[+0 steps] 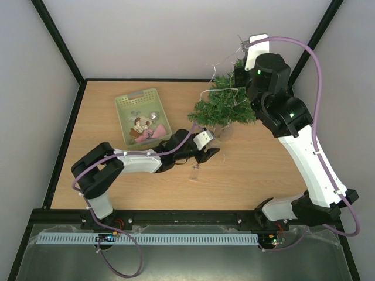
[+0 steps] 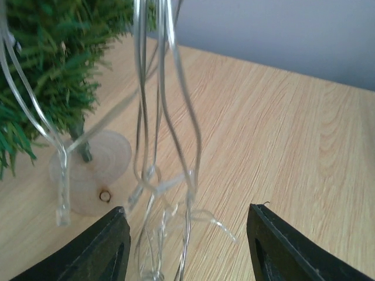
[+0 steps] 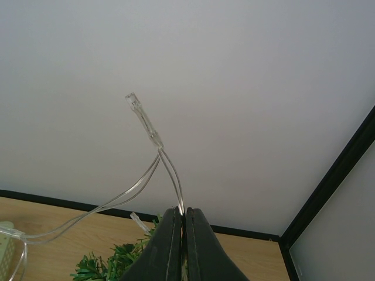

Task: Decorate the small christmas tree
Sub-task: Wrap the decoration item around the Christmas tree.

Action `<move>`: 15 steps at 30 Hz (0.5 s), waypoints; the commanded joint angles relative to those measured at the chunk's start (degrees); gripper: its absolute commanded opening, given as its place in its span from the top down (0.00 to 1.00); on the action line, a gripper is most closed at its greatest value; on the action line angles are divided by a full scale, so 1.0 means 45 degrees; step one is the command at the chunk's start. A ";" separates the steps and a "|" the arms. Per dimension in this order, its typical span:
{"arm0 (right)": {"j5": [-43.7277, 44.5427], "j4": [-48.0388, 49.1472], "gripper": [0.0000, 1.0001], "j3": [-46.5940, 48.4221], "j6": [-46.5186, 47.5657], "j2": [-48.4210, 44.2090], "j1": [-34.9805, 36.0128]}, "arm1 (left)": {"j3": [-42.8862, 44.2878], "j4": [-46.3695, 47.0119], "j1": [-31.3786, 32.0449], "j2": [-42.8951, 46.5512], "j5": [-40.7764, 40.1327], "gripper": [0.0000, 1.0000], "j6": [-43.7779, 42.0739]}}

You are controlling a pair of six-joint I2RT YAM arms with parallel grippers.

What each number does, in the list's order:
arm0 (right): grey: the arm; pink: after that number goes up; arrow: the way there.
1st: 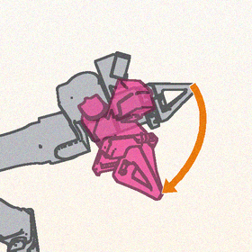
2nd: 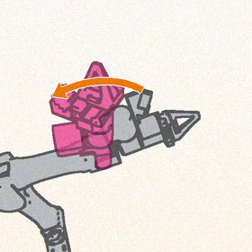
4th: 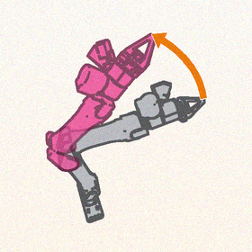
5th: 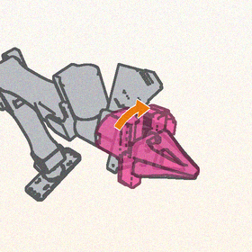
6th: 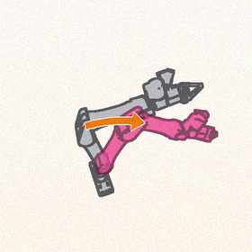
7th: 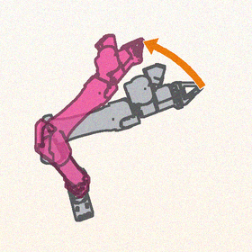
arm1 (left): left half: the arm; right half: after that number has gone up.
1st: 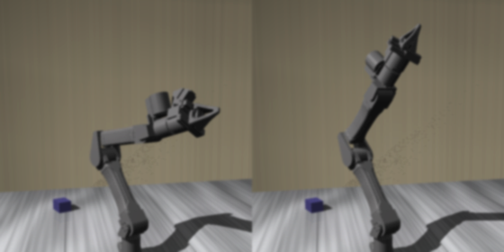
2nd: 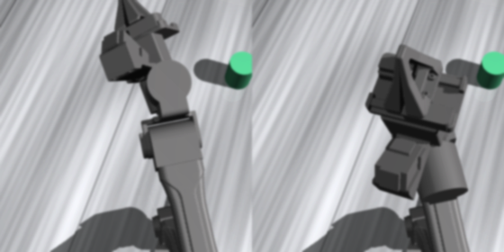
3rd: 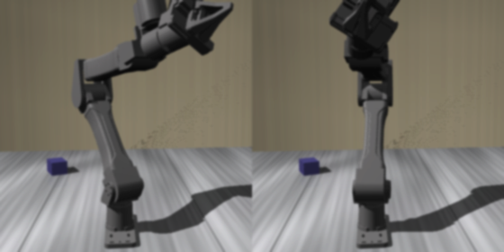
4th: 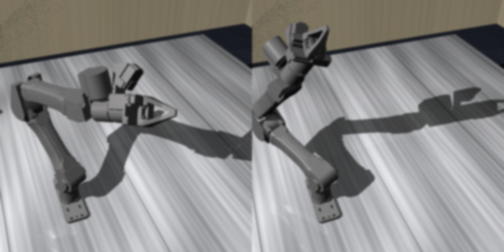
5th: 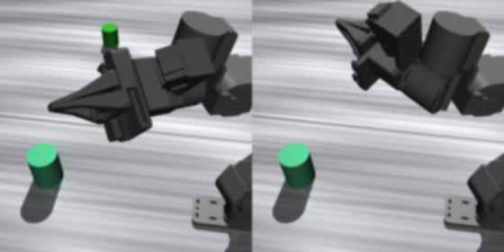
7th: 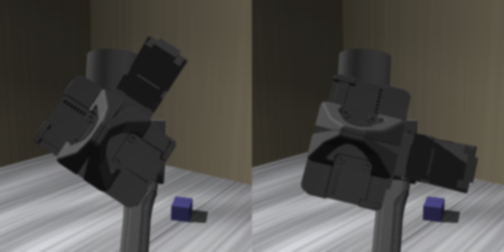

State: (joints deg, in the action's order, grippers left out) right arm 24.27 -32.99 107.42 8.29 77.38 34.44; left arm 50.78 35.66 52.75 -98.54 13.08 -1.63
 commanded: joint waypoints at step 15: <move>0.0225 -0.0351 0.98 0.0638 0.0152 0.0067 -0.0491 | -0.2521 -0.0535 0.0906 0.3800 -0.0452 0.97 -0.0657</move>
State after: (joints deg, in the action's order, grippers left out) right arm 24.56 -33.28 107.59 8.36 77.21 33.41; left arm 41.28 34.83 54.61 -87.61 11.70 -4.12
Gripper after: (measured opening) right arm 0.018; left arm 0.029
